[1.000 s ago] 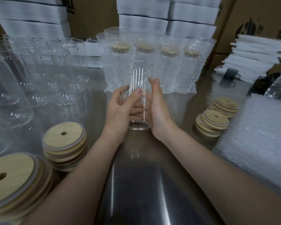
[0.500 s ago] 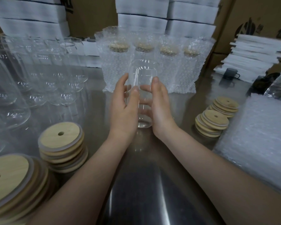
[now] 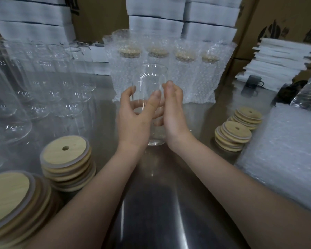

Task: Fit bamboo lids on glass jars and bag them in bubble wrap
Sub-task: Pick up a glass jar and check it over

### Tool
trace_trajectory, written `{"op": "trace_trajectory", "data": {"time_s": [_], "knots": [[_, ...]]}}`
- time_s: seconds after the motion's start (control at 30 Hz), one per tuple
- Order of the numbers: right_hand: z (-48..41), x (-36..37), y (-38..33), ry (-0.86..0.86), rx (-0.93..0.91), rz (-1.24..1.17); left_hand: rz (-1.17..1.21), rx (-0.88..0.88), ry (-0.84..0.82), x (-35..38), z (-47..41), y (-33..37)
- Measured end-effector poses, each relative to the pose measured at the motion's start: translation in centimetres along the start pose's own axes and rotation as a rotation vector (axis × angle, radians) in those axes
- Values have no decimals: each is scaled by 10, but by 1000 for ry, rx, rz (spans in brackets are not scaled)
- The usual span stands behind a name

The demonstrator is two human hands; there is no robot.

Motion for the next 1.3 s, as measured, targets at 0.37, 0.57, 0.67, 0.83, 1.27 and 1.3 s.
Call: {"op": "trace_trajectory", "data": {"time_s": [0.37, 0.57, 0.67, 0.83, 1.27, 1.3], "knots": [[-3, -12, 5, 11, 123, -184, 312, -97, -147, 5, -1, -13], [0, 8, 8, -183, 252, -342, 231, 78, -141, -2, -8, -6], [-1, 6, 6, -182, 224, -285, 227, 130, -51, -11, -9, -4], [0, -1, 3, -36, 93, -63, 243, 55, -62, 3, -2, 0], [1, -4, -5, 32, 68, 14, 18, 60, -35, 2, 1, 5], [1, -6, -5, 40, 85, -4, 24, 62, -43, 2, 1, 6]]}}
Point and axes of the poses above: each hand's wrist, its own z-axis away from the middle knuckle, its own x-axis out of the palm, y = z × x, the point moved 7 cm from there along -z, towards the middle knuckle, and after that the axes turned 7 degrees about -y, right-handed, at the moved point
